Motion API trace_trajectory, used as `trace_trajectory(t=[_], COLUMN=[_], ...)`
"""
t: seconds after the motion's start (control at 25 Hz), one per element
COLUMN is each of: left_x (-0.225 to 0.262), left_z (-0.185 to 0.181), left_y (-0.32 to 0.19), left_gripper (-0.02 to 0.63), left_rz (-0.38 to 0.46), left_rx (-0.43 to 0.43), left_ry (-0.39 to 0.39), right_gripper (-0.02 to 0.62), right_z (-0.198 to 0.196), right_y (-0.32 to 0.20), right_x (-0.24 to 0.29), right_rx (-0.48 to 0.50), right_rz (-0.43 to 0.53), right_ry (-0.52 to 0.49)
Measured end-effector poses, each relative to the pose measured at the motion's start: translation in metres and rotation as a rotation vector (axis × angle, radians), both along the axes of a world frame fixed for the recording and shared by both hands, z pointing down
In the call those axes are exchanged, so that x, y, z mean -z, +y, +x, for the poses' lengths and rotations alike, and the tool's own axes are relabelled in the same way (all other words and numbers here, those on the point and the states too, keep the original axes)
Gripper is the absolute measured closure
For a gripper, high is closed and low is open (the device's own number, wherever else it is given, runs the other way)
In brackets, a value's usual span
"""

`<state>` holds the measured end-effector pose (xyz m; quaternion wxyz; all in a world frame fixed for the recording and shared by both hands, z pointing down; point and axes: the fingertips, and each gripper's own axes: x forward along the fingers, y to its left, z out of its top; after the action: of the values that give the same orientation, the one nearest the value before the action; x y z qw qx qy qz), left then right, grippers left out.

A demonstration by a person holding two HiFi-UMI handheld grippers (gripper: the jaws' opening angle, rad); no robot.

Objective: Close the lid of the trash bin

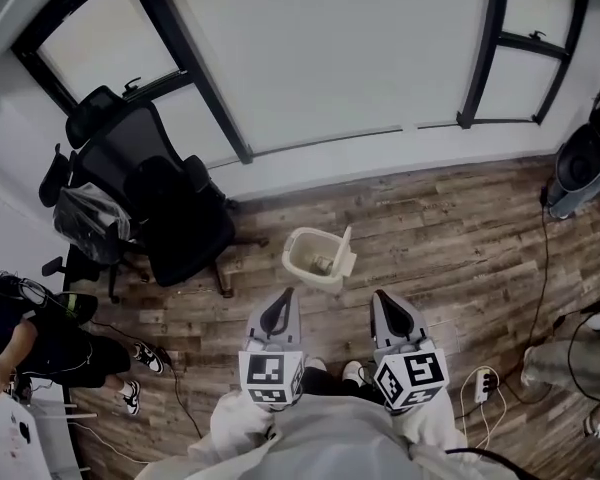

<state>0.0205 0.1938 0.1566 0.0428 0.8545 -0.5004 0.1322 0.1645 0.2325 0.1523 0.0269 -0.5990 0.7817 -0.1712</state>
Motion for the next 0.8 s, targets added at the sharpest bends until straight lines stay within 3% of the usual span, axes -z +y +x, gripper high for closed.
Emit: trace_trajectory(t=[0.48, 0.8], left_x=[-0.035, -0.073], left_z=[0.006, -0.031], left_y=[-0.069, -0.149], left_gripper=[0.598, 0.598], left_rz=[-0.069, -0.121], left_rx=[-0.028, -0.041], left_ry=[0.004, -0.009], right_gripper=[0.572, 0.572], right_z=[0.0, -0.03], right_y=[-0.066, -0.147], right_x=[-0.033, -0.069], right_rx=[-0.011, -0.037], right_rz=[-0.093, -0.176], right_ry=[0.022, 0.034])
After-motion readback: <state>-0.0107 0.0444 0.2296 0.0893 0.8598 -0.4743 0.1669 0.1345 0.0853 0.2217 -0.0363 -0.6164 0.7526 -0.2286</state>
